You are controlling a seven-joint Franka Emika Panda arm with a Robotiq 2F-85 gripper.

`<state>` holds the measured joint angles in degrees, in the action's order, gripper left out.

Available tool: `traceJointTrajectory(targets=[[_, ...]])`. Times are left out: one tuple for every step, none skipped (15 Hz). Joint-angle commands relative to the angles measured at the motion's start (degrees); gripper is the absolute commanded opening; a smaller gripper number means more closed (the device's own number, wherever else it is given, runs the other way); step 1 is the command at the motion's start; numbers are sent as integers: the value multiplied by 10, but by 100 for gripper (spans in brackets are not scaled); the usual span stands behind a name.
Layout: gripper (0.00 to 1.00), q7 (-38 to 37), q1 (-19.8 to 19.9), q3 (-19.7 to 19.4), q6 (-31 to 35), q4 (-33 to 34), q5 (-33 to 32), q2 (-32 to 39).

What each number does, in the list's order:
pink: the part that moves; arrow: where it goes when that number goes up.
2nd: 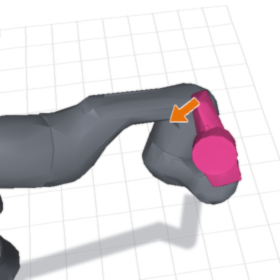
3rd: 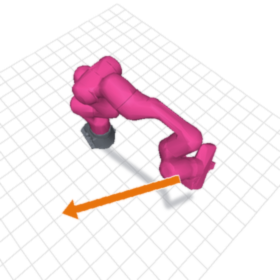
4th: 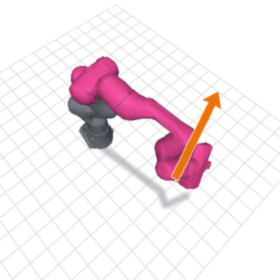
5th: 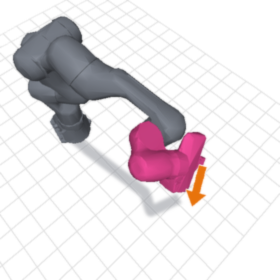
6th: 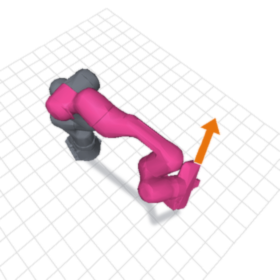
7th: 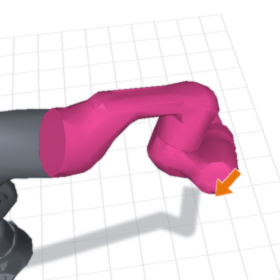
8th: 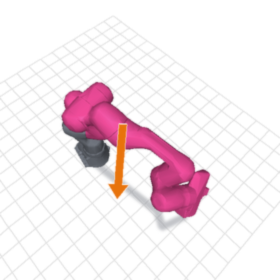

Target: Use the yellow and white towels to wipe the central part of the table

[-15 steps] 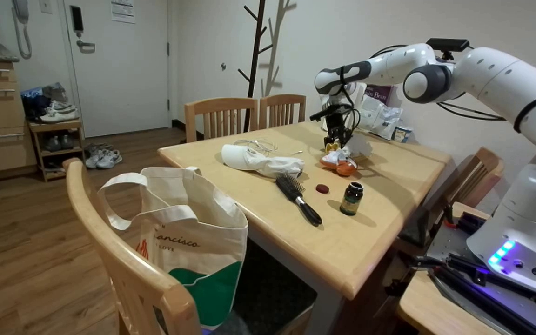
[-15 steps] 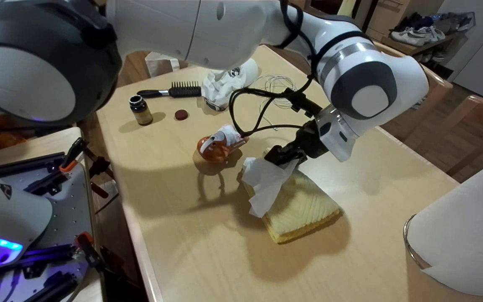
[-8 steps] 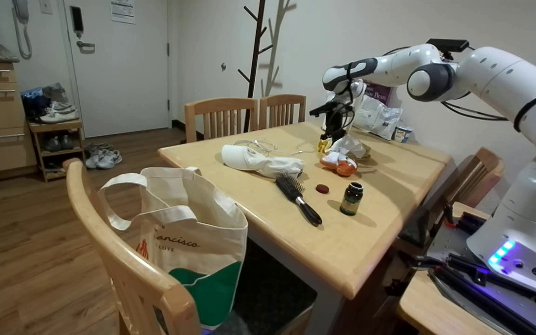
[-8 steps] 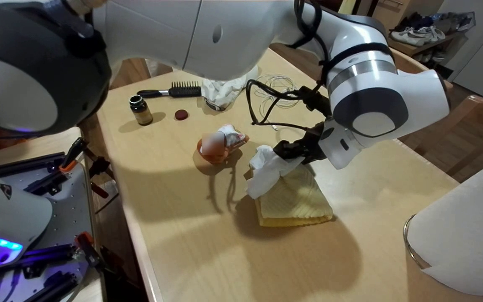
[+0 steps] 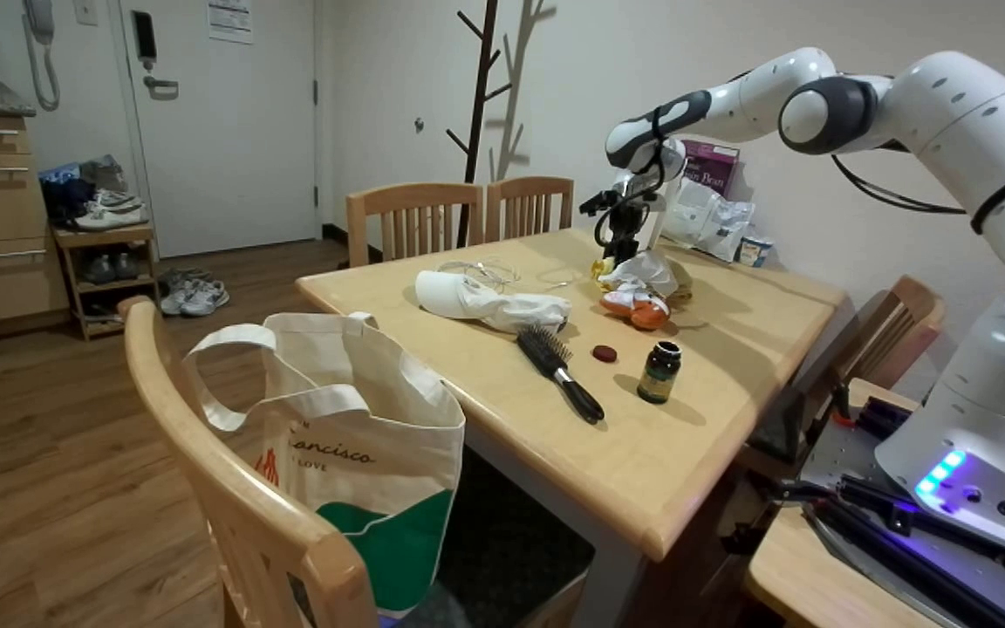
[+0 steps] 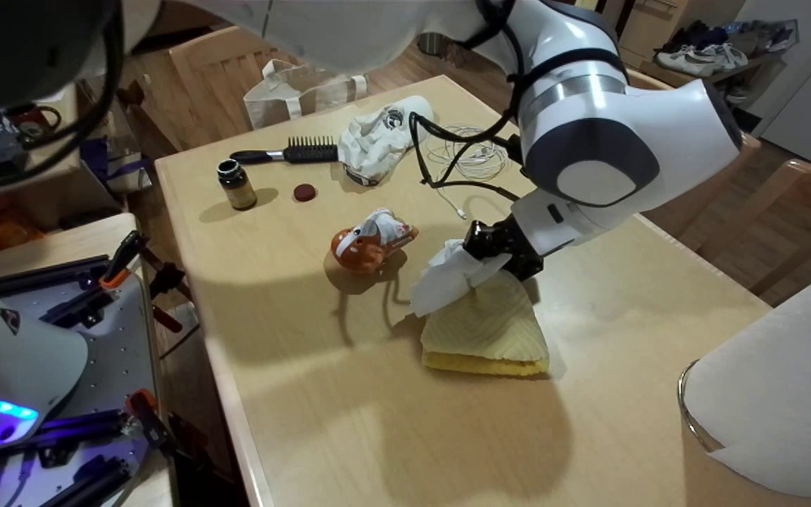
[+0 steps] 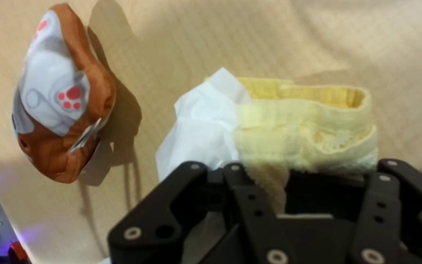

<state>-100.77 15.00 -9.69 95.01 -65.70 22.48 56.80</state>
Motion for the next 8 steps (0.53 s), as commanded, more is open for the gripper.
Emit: traceJointTrajectory(targets=[[0,-77,-53,-31,124,-141,-4,-53],[0,-101,-66,-39,143,-157,-7,-54],[0,-130,-71,-36,159,-171,-20,-57],[0,-158,-83,-39,181,-184,-24,-52],[0,-189,-92,-41,195,-194,-29,-49],[0,-220,-100,-42,201,-198,-37,-45],[0,-251,-106,-44,199,-196,-48,-42],[0,-275,-108,-43,178,-187,-58,-37]])
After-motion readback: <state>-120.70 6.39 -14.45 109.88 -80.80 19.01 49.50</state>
